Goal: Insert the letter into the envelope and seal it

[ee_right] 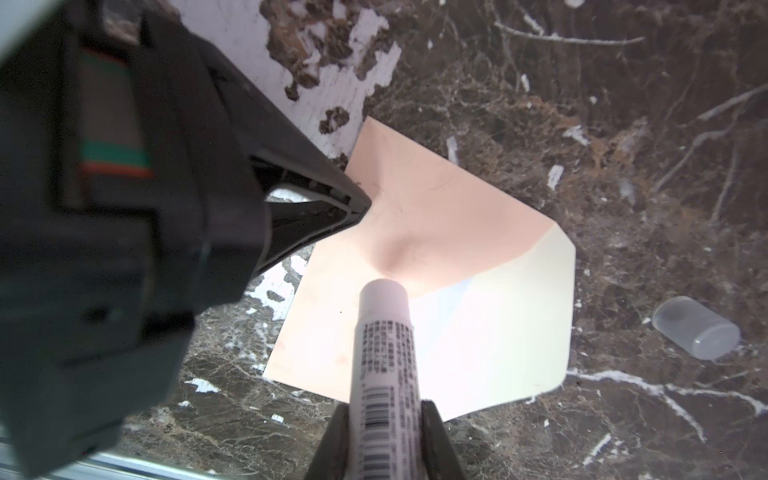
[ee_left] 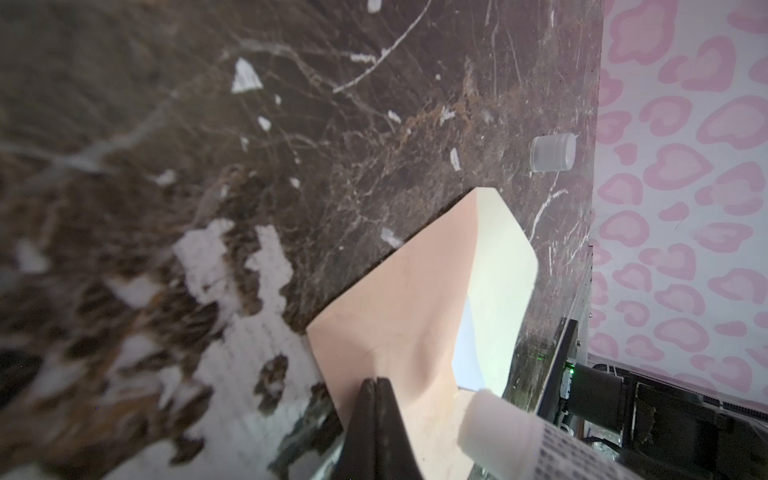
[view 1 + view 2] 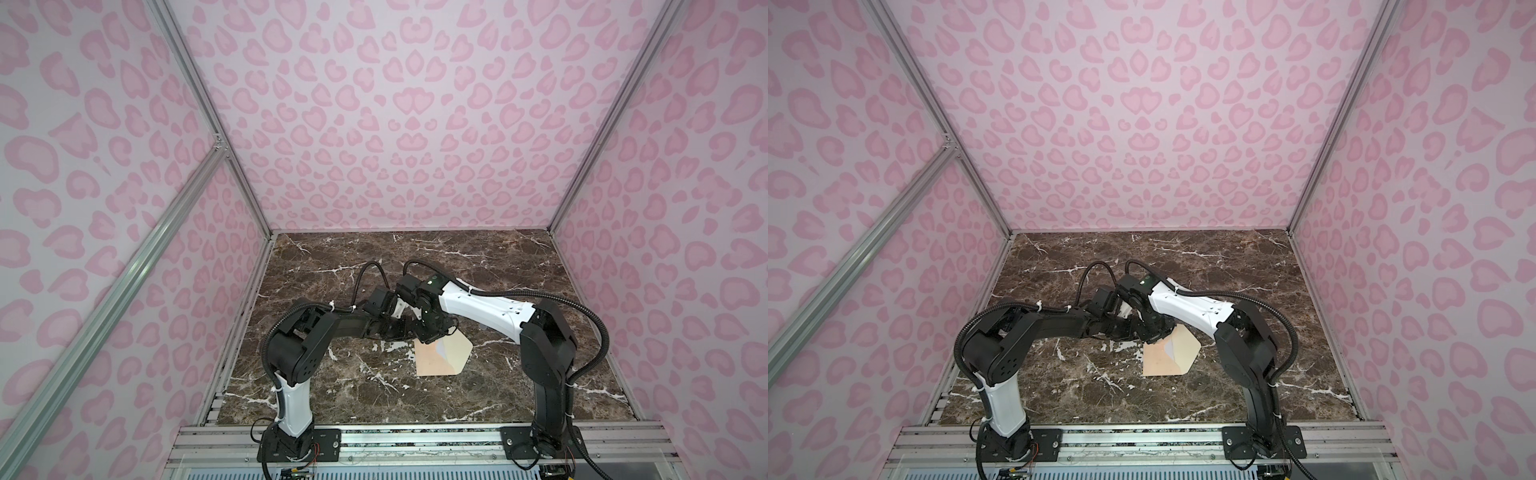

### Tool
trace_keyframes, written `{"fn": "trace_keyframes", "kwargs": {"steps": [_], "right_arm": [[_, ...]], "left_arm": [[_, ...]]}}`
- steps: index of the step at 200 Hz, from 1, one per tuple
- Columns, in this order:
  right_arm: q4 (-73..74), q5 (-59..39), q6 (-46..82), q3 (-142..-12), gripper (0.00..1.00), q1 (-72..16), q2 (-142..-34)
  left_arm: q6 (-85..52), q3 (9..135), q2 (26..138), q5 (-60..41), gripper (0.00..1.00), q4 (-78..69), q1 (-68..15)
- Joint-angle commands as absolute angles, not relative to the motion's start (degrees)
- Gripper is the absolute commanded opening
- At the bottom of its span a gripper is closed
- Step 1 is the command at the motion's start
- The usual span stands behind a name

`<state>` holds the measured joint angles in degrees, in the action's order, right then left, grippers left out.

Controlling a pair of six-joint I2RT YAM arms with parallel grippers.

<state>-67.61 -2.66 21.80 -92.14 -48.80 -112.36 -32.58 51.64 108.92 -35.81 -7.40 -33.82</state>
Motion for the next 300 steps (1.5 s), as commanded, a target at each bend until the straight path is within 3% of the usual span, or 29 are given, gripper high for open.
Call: {"fn": "trace_keyframes", "kwargs": {"steps": [1, 154, 300], "right_arm": [[-68.72, -2.84, 21.62, -91.79, 0.0, -48.96, -112.68], [-66.57, 0.44, 22.15, -89.05, 0.0, -51.23, -114.38], [-67.41, -3.95, 21.8, -85.61, 0.0, -52.62, -111.93]], "left_arm": [[-31.82, 51.68, 109.67, -31.82, 0.04, -3.12, -33.84], [-31.99, 51.93, 109.67, -31.49, 0.04, -2.94, -33.84], [-31.99, 53.79, 111.27, -29.18, 0.04, -0.76, -33.84]]}}
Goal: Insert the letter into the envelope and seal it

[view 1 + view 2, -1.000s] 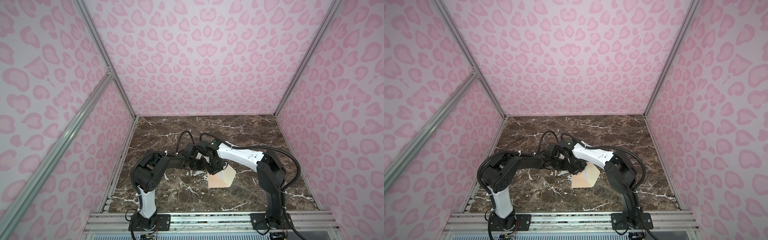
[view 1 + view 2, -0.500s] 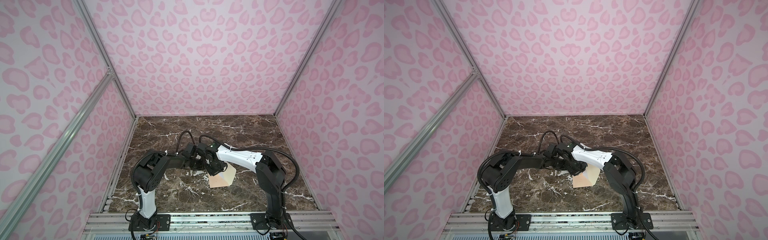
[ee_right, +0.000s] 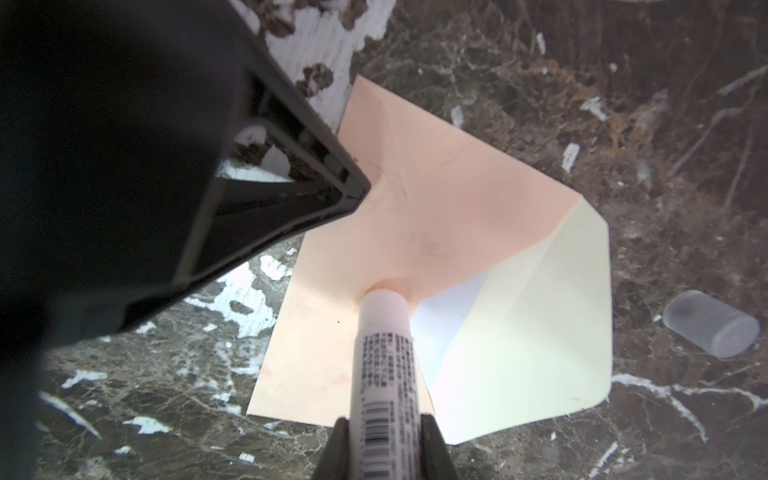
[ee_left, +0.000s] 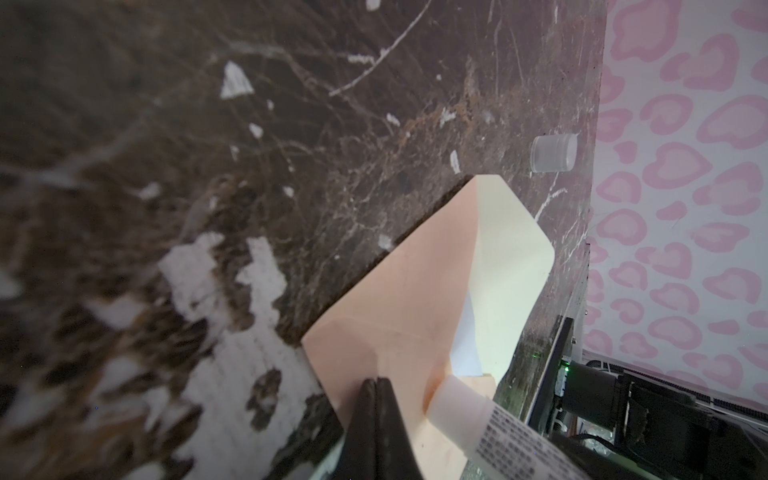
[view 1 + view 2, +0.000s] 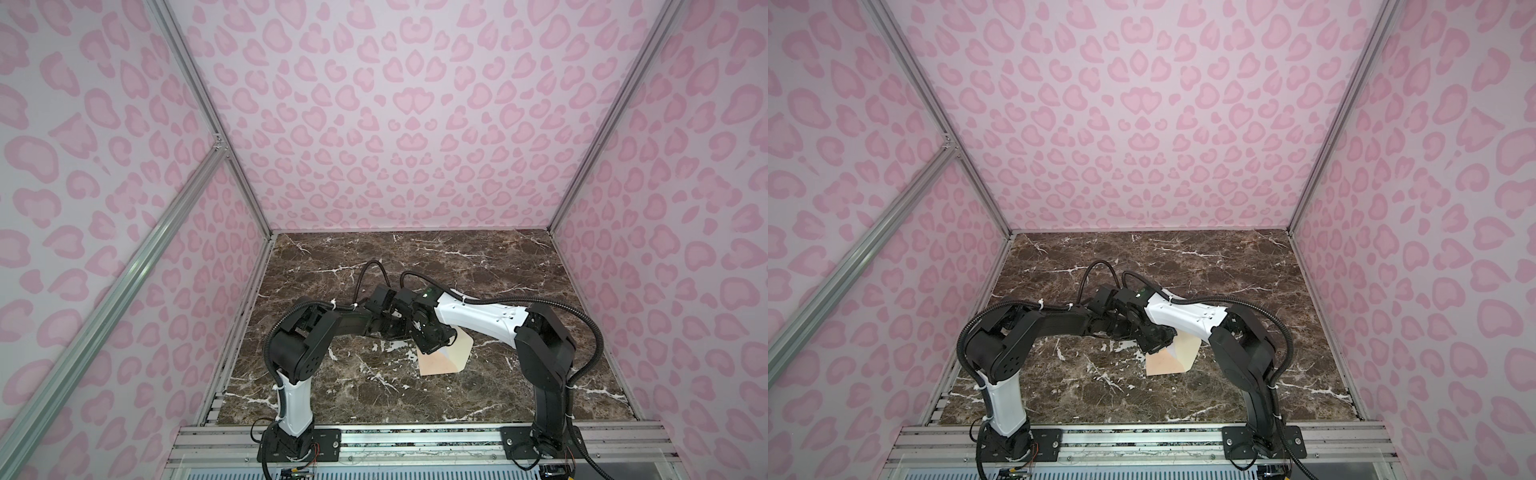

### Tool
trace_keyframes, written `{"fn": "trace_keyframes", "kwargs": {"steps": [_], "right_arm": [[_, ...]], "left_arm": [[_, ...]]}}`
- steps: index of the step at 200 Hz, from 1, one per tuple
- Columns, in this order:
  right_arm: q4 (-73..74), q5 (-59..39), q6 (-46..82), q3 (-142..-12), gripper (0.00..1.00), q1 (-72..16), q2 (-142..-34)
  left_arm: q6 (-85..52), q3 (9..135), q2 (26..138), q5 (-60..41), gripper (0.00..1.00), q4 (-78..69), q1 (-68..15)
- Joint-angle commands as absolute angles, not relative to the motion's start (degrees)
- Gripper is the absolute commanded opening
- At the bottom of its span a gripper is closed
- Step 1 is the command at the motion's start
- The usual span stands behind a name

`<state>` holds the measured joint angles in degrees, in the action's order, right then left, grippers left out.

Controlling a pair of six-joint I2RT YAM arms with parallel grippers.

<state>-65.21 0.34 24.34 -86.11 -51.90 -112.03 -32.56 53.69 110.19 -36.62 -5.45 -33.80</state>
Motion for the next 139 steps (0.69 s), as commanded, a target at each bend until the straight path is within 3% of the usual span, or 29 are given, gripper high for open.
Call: {"fn": "trace_keyframes", "kwargs": {"steps": [1, 139], "right_arm": [[-67.41, -3.95, 21.8, -85.61, 0.0, -52.59, -111.91], [-69.13, -5.39, 21.35, -84.08, 0.0, -52.92, -109.66]], "left_arm": [[-31.99, 53.79, 111.27, -29.18, 0.04, -0.78, -33.84], [-31.55, 54.23, 111.58, -29.2, 0.04, -0.33, -33.84]]}}
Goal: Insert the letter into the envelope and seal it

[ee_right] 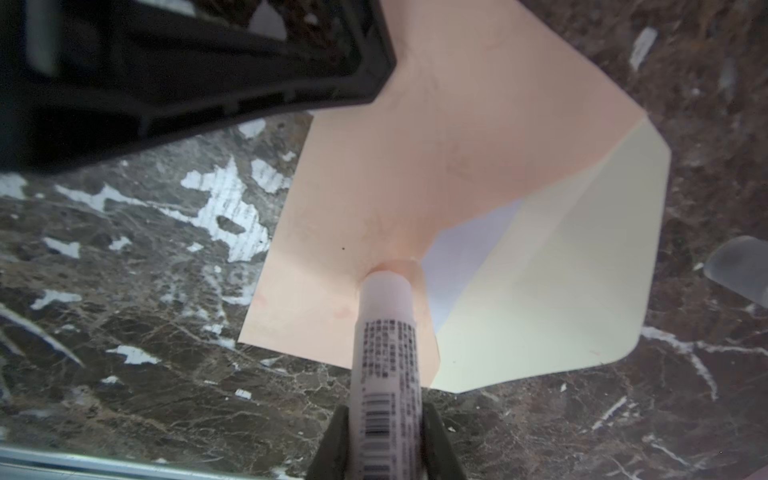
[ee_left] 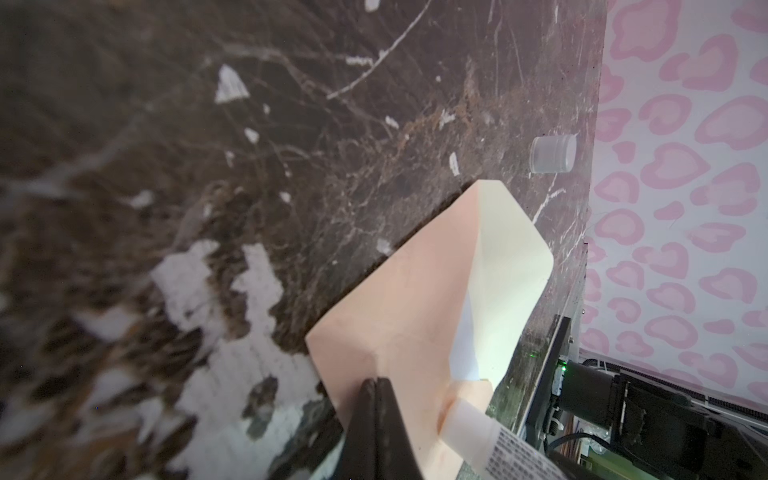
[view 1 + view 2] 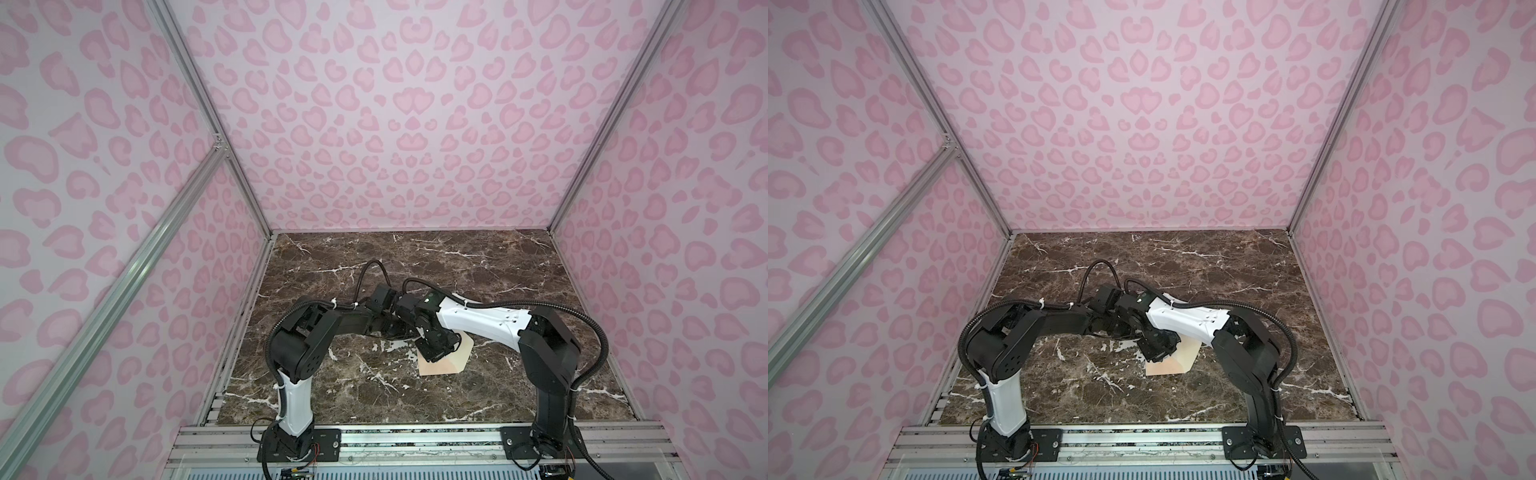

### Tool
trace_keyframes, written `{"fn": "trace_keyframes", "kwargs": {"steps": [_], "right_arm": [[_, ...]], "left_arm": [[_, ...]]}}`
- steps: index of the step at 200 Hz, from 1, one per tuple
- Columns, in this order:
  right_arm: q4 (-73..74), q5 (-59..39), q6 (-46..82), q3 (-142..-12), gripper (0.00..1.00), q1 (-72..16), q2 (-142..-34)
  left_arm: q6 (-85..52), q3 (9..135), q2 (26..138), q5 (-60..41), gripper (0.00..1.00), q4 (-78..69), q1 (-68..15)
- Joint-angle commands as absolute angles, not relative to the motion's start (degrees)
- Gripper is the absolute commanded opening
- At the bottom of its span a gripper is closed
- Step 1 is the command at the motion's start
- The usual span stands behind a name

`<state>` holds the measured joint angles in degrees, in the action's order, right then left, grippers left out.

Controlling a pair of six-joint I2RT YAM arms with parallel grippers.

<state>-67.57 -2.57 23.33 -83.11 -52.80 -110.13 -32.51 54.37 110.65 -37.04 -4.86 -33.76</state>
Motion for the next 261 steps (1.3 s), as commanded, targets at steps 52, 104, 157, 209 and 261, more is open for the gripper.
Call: {"fn": "trace_keyframes", "kwargs": {"steps": [52, 104, 157, 209, 261], "right_arm": [[-70.99, -4.3, 21.45, -88.81, 0.0, -52.12, -108.74], [-70.99, -3.6, 20.93, -90.64, 0.0, -49.94, -110.34], [-70.83, -4.09, 19.77, -92.11, 0.0, -48.63, -114.02], [-70.82, -4.93, 19.11, -92.2, 0.0, -48.19, -115.64], [-71.83, -4.2, 18.46, -92.28, 0.0, -48.17, -118.34]], "left_arm": [[-31.38, 54.23, 111.49, -29.35, 0.04, -0.15, -33.84], [-31.29, 54.14, 111.27, -29.37, 0.04, -0.24, -33.84], [-31.2, 54.05, 111.08, -29.45, 0.04, -0.07, -33.84], [-31.11, 54.36, 110.93, -29.53, 0.04, 0.03, -33.84], [-31.03, 54.32, 110.92, -29.58, 0.04, 0.03, -33.88]]}}
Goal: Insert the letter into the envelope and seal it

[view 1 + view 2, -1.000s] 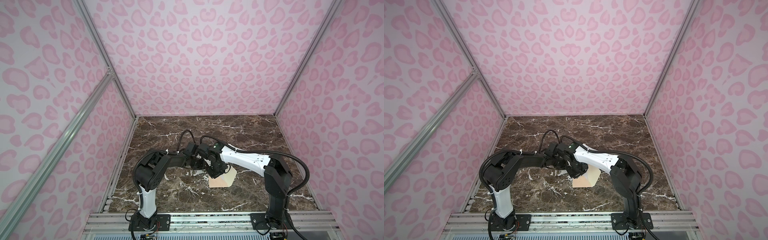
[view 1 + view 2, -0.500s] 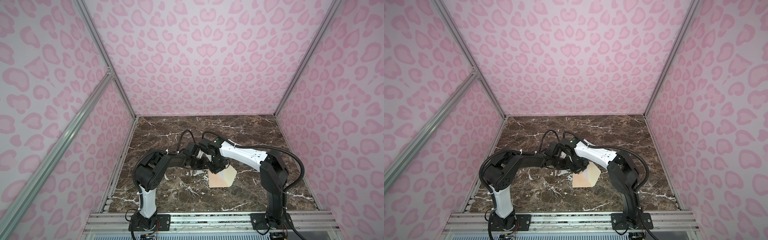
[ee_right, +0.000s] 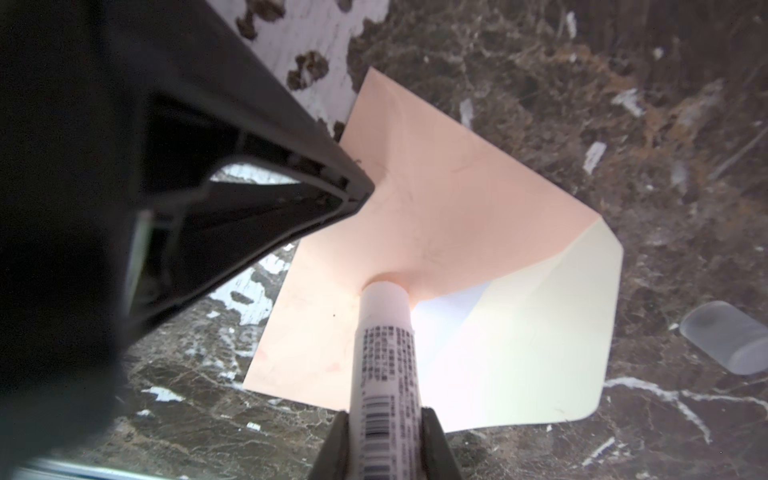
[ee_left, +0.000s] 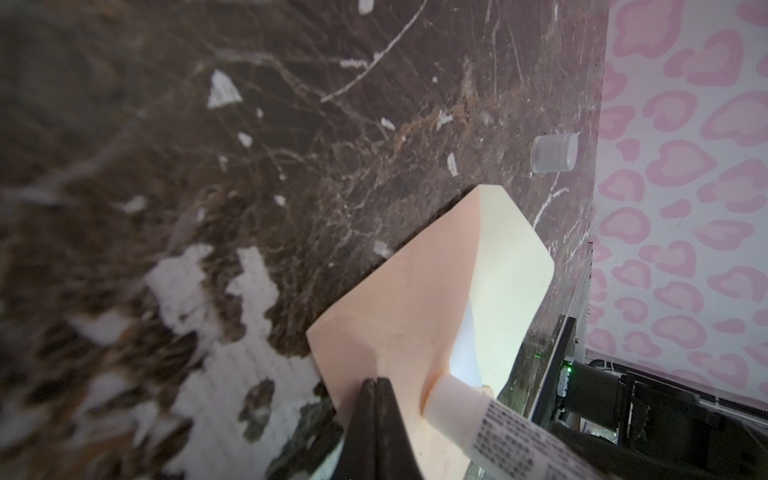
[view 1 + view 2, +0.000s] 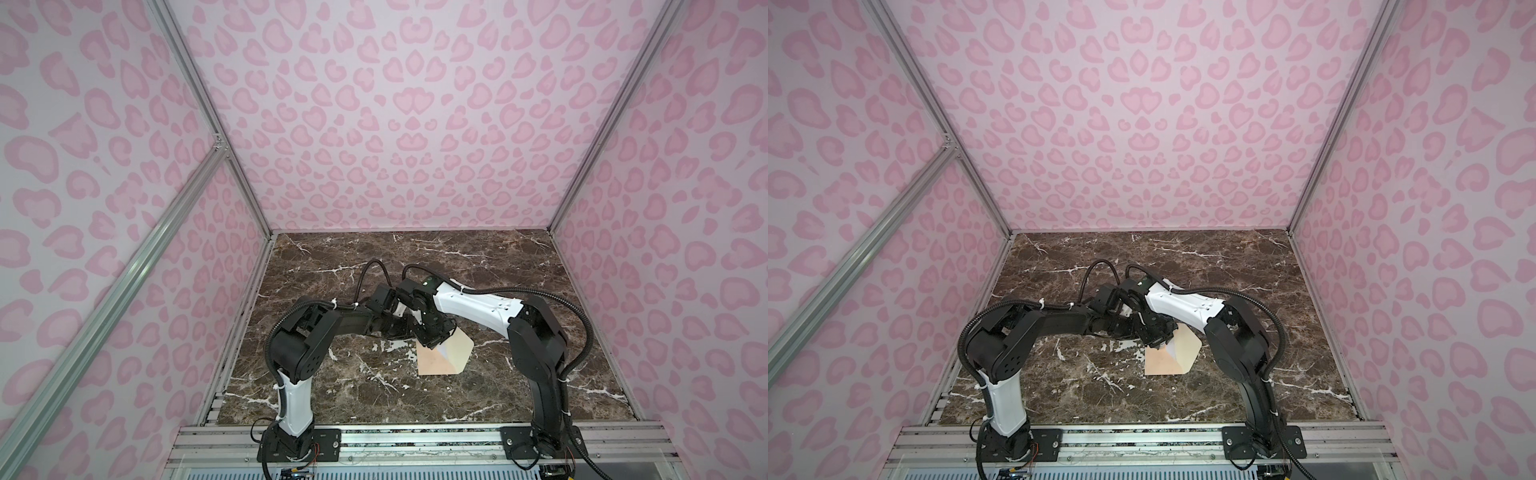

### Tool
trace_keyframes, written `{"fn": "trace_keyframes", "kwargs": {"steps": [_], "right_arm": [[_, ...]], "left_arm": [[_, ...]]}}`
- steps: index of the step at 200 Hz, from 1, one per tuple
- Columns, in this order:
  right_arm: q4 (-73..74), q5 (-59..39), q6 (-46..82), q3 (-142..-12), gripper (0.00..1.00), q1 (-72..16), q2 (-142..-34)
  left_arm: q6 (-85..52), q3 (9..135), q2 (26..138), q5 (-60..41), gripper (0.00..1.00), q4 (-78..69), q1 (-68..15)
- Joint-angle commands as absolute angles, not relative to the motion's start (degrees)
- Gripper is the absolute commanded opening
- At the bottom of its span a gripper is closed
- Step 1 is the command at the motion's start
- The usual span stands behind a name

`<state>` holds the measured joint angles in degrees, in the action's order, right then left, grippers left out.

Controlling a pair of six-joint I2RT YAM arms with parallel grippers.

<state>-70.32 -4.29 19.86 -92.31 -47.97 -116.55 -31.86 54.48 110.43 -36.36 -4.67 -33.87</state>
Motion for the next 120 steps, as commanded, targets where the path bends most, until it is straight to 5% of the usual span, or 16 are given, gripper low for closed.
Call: {"fn": "trace_keyframes", "kwargs": {"steps": [1, 120], "right_arm": [[-71.86, -4.21, 18.41, -92.28, 0.0, -48.17, -118.36], [-71.05, -3.54, 17.93, -94.55, 0.0, -46.76, -122.13]], "left_arm": [[-31.03, 54.32, 110.92, -29.56, 0.04, 0.01, -33.86], [-31.21, 54.76, 111.57, -29.6, 0.04, -0.06, -34.28]]}}
